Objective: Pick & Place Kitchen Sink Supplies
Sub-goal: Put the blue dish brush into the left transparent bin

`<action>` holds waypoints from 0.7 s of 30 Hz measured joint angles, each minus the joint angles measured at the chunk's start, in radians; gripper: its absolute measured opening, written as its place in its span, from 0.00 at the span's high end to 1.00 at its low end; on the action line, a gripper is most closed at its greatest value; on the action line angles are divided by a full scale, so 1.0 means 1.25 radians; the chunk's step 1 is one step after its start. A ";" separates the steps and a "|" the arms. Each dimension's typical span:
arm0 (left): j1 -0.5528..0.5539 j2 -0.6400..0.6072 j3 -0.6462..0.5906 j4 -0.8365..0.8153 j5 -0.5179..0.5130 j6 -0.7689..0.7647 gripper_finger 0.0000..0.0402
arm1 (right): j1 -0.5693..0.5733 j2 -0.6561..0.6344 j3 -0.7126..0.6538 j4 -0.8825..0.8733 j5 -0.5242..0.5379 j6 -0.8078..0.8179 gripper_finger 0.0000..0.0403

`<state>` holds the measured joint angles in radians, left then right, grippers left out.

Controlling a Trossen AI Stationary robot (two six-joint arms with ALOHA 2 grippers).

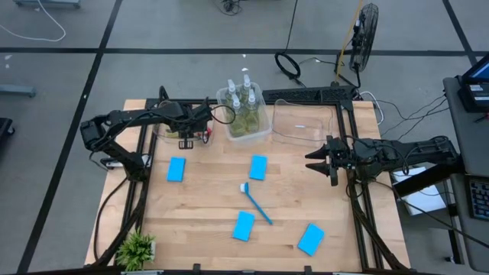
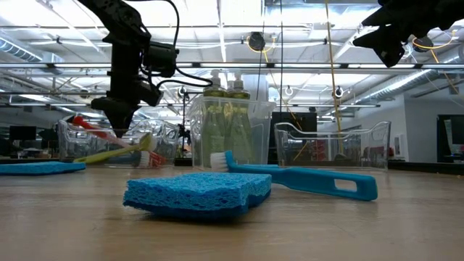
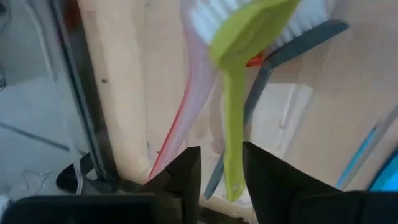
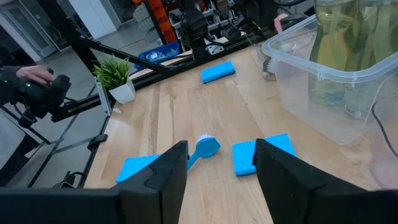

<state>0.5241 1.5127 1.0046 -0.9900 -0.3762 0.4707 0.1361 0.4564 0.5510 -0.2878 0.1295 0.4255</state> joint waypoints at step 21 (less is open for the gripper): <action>-0.117 -0.210 0.001 0.009 -0.121 -0.205 0.47 | 0.000 0.000 0.000 0.050 0.000 0.000 0.57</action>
<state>0.3782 1.2497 1.0054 -0.9783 -0.5269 0.2141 0.1364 0.4568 0.5510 -0.2249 0.1295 0.4255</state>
